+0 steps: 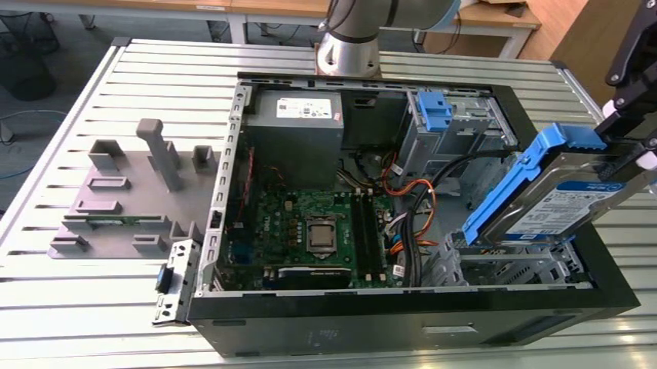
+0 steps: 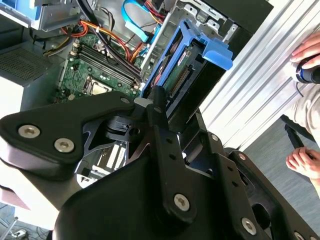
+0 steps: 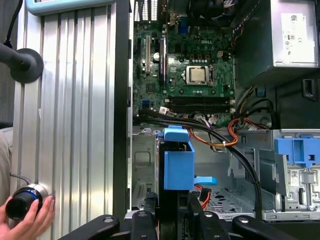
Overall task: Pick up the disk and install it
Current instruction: 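Pick up the disk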
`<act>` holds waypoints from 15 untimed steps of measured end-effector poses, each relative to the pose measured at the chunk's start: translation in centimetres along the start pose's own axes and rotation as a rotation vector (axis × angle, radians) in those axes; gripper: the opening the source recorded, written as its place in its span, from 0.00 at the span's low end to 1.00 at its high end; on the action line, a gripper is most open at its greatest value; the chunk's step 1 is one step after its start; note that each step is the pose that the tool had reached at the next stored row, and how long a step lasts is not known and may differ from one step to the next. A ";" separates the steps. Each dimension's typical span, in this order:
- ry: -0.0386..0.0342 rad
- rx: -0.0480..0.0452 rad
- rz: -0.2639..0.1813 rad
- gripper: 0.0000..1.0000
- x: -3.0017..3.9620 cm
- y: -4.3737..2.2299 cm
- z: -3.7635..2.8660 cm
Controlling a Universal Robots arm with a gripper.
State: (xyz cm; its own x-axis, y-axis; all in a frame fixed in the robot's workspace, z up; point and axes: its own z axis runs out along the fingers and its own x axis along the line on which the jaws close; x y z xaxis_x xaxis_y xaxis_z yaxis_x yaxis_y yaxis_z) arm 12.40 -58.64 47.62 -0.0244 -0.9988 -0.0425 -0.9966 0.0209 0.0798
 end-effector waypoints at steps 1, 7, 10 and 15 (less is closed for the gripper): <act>0.0004 0.0000 0.000 0.35 0.00 -0.07 0.09; 0.0002 0.0000 0.000 0.35 0.03 -0.21 0.78; 0.0000 0.0000 0.000 0.35 0.05 -0.27 1.12; 0.0002 0.0000 0.000 0.35 -0.02 -0.32 1.38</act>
State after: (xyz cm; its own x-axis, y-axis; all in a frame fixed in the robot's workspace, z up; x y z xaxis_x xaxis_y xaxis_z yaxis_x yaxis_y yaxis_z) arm 12.60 -58.57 46.22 -0.0245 -0.9988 -0.0423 -0.9966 0.0211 0.0798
